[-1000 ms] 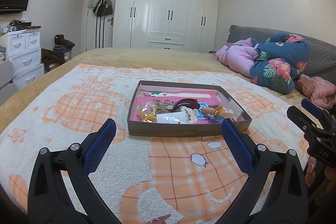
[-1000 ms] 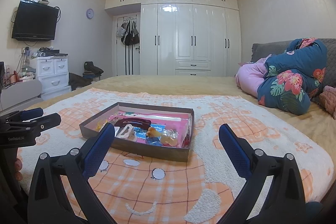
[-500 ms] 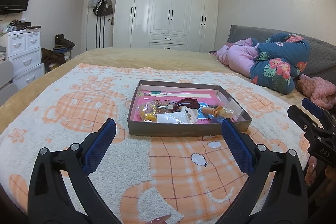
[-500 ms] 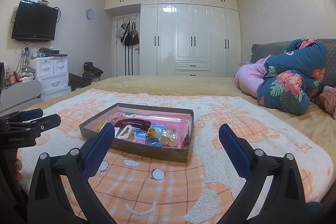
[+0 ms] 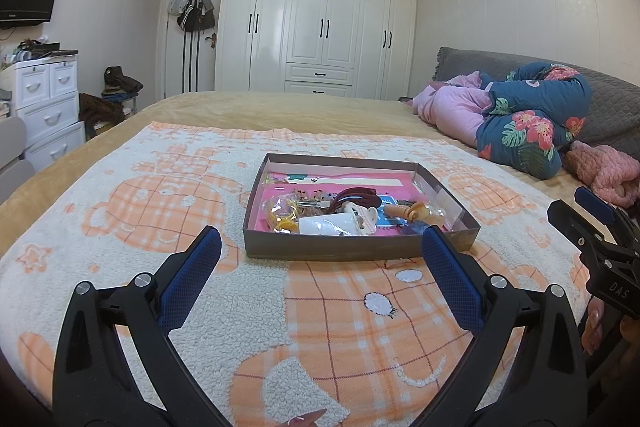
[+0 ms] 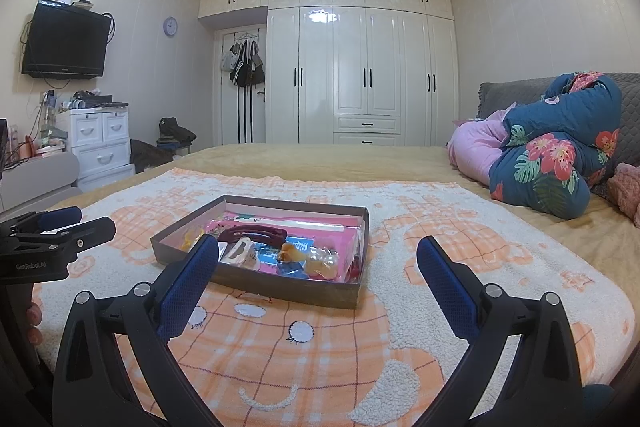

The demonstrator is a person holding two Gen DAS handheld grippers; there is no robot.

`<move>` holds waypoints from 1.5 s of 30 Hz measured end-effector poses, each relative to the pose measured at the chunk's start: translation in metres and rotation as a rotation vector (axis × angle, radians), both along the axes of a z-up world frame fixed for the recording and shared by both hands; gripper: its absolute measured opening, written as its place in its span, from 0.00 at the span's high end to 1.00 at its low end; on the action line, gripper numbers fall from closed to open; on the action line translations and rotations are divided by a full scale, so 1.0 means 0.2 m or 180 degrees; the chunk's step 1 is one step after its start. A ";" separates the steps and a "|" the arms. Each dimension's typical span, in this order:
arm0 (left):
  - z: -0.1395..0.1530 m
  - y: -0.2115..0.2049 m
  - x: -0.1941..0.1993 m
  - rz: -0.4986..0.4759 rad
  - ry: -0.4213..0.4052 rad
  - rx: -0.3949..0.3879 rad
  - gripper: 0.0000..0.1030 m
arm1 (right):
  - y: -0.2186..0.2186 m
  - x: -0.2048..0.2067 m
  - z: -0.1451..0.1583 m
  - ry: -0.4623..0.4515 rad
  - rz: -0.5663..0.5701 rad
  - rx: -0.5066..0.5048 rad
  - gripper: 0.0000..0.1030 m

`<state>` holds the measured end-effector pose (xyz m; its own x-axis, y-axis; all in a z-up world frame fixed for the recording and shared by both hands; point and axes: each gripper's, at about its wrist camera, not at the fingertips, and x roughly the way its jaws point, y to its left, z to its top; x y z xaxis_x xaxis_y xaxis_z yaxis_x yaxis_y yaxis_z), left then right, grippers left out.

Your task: Organize jewelry

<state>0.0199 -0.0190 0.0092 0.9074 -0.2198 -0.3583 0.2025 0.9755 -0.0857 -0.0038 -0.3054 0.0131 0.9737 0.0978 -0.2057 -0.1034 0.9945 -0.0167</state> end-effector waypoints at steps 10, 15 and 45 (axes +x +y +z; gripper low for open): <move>0.00 0.00 0.00 0.0005 0.0006 0.0004 0.11 | 0.00 0.00 0.00 -0.0001 0.0001 0.0001 0.06; 0.00 0.00 0.00 -0.0003 0.0008 -0.0003 0.11 | 0.00 0.00 0.00 0.0018 0.0004 0.0003 0.06; -0.01 0.02 0.01 0.0088 0.0045 -0.0036 0.11 | -0.04 0.02 0.00 0.0054 -0.0049 0.0042 0.06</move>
